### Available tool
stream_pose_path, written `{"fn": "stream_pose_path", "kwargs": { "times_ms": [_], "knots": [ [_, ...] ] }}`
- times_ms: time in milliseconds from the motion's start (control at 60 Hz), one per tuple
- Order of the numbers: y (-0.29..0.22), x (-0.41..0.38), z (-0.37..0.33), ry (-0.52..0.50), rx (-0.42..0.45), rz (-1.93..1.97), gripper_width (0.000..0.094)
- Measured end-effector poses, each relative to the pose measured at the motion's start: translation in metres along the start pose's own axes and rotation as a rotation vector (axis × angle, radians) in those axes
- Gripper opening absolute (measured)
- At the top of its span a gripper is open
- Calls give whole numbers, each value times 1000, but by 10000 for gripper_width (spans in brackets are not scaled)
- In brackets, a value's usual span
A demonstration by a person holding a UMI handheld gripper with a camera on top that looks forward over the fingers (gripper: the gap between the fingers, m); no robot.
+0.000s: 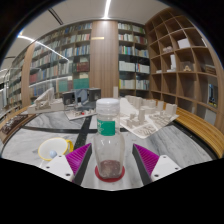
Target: Pour water
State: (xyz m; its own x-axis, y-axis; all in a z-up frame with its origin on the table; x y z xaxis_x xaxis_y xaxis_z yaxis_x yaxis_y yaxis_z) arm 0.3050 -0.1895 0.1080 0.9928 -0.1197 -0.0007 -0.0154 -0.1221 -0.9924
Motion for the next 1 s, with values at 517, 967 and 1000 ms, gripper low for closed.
{"fn": "stream_pose_path", "kwargs": {
  "times_ms": [517,967,1000],
  "knots": [
    [-73,-59,-277,69,-107,-36,859],
    [-96,-73,-394,104,-72,-88,860],
    [-96,-72,-397,110,-73,-92,860]
  ]
}}
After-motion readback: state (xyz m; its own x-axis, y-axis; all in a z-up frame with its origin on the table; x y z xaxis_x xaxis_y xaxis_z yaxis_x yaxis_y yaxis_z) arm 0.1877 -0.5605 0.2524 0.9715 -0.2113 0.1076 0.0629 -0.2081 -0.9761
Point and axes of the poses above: the point between the fingertips, and its own axes, seen from behind it with the camera up: x to the right, y down, z forward, the way the camera looks, the point moved 7 cm from there along -z, backward, against the way the camera looks, and after that the axes turned 11 degrees about x, right-handed, at the moved point
